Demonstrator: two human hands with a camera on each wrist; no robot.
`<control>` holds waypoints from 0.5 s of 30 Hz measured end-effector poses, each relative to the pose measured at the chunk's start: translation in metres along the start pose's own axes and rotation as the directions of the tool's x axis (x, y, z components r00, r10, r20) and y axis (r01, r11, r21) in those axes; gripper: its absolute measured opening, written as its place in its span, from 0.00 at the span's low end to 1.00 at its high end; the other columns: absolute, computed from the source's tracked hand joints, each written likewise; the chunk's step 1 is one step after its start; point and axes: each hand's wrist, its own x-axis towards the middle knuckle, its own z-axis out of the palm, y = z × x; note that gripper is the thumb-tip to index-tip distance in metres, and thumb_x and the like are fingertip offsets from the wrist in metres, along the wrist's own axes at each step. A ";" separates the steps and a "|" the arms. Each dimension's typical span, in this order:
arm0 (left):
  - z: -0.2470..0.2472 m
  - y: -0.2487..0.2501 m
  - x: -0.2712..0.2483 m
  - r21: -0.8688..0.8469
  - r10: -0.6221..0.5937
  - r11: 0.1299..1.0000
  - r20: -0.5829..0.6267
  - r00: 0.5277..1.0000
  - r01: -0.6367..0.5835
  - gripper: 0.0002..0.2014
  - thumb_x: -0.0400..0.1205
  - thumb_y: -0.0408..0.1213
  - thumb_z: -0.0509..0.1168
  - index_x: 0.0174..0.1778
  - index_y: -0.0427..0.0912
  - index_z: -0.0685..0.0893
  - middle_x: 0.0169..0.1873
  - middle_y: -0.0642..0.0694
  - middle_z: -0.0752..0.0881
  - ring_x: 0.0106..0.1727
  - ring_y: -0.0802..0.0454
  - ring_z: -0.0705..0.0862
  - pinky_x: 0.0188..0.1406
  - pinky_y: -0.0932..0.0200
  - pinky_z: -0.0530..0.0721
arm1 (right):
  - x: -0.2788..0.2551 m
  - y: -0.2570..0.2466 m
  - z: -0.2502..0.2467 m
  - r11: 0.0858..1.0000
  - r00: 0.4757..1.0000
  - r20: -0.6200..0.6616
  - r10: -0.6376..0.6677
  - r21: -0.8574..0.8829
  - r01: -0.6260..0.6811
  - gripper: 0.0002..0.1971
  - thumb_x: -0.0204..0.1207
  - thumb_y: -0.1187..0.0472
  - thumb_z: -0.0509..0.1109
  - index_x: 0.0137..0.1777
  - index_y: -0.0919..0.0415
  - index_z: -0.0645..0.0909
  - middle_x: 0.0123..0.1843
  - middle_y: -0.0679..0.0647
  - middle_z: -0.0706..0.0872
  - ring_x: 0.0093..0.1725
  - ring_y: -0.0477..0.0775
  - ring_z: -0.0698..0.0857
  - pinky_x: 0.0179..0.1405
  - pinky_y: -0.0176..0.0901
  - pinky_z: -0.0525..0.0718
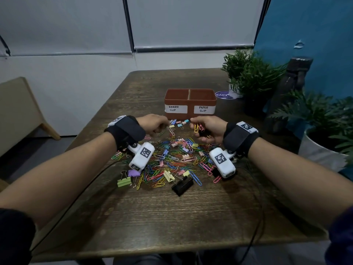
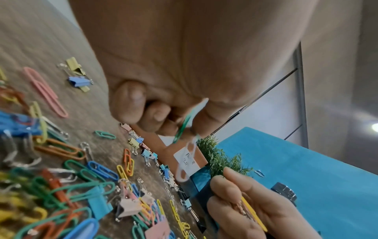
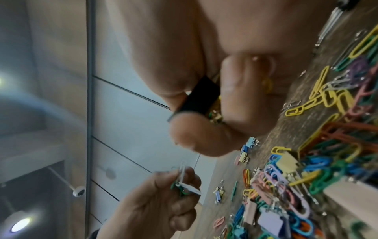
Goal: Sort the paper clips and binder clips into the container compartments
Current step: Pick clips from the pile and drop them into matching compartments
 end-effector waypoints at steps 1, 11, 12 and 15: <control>0.000 -0.001 0.001 -0.046 -0.011 0.999 -0.038 0.999 0.009 0.11 0.85 0.35 0.59 0.35 0.40 0.75 0.26 0.48 0.70 0.24 0.54 0.62 0.21 0.63 0.62 | 0.000 0.000 0.000 0.998 1.000 -0.022 -0.012 -0.063 0.010 0.15 0.88 0.52 0.56 0.42 0.58 0.75 0.25 0.55 0.77 0.16 0.49 0.74 0.09 0.30 0.62; 0.008 0.003 0.004 -0.475 0.045 0.880 0.080 0.996 -0.002 0.10 0.81 0.34 0.49 0.33 0.45 0.63 0.20 0.51 0.66 0.18 0.58 0.58 0.18 0.67 0.53 | 0.002 -0.001 0.006 0.978 0.991 -0.109 -0.079 -0.202 0.056 0.13 0.90 0.57 0.57 0.46 0.62 0.76 0.25 0.57 0.83 0.22 0.52 0.87 0.08 0.30 0.64; 0.010 0.003 0.004 -0.506 0.049 0.863 0.100 0.994 0.009 0.10 0.81 0.34 0.49 0.34 0.46 0.62 0.20 0.52 0.64 0.19 0.58 0.58 0.18 0.66 0.52 | 0.001 -0.001 0.006 0.980 0.988 -0.133 -0.076 -0.190 0.050 0.13 0.90 0.58 0.57 0.47 0.62 0.76 0.24 0.56 0.84 0.21 0.51 0.87 0.08 0.30 0.64; 0.015 0.002 0.006 -0.568 0.075 0.821 0.218 0.973 0.064 0.10 0.82 0.35 0.49 0.34 0.47 0.62 0.20 0.53 0.62 0.19 0.58 0.57 0.17 0.65 0.52 | 0.001 -0.002 0.006 0.995 0.980 -0.192 -0.057 -0.097 0.038 0.13 0.90 0.58 0.56 0.47 0.62 0.77 0.25 0.57 0.85 0.20 0.50 0.85 0.07 0.30 0.64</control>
